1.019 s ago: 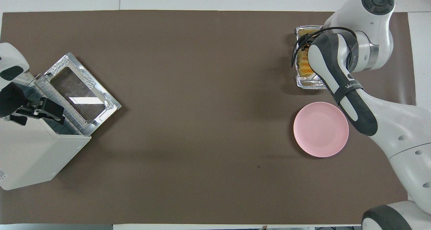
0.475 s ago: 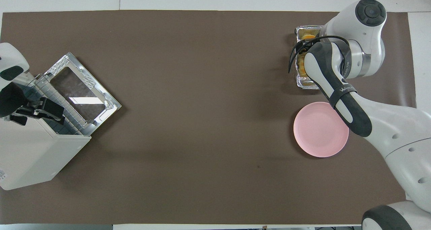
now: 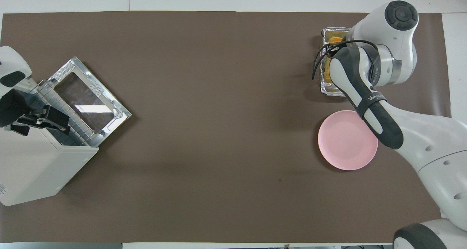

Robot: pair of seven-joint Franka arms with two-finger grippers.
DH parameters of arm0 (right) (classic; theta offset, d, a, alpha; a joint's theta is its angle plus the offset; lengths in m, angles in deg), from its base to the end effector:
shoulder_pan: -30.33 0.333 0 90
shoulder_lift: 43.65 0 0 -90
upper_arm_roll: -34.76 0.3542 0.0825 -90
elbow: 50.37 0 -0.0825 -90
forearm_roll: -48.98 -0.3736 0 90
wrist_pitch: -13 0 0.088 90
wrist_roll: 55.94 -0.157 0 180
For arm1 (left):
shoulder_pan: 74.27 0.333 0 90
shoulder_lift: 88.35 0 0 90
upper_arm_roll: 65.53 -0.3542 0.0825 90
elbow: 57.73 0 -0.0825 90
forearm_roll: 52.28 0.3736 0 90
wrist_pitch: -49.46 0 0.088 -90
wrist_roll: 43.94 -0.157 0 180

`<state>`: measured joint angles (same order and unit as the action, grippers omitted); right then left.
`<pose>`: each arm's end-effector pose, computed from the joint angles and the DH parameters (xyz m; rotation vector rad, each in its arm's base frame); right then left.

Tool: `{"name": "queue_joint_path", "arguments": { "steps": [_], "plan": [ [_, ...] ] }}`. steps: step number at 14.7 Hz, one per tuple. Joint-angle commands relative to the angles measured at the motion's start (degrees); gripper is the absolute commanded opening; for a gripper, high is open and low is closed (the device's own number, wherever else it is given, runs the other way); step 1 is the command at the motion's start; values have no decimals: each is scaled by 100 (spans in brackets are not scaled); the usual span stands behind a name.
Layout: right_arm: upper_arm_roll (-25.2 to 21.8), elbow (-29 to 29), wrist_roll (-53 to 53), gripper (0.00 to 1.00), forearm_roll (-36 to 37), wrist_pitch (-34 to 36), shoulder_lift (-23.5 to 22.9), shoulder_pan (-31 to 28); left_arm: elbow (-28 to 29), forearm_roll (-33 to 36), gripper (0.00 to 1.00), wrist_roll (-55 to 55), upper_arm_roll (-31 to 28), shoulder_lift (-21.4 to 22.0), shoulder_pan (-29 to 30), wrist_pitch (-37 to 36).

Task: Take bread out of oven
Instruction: 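Grasp the orange pastries inside the tray with the right gripper, then lift the pastries out and move them over the pink plate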

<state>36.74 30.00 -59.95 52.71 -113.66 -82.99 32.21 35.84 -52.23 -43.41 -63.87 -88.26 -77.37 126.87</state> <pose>0.7590 0.0413 0.2962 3.1107 0.0372 0.1928 0.4992 -0.0414 0.5718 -3.0950 0.1142 0.4367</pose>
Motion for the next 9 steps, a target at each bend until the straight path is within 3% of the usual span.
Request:
{"name": "queue_joint_path", "arguments": {
  "steps": [1, 4, 6, 9],
  "plan": [
    [40, 76, 93, 0, 40, 132, 172, -99, 135, 92, 100, -27, 54, 149, 72, 98],
    [57, -363, 102, 0, 57, 1061, 269, -109, 144, 92, 100, -27, 54, 149, 72, 98],
    [75, -452, 102, 0, -21, 1581, 584, -91, 135, 92, 100, -27, 54, 149, 72, 98],
    [92, 449, 85, 0, -65, 2145, 1733, -73, 144, 92, 100, -27, 54, 149, 72, 98]
  ]
}}
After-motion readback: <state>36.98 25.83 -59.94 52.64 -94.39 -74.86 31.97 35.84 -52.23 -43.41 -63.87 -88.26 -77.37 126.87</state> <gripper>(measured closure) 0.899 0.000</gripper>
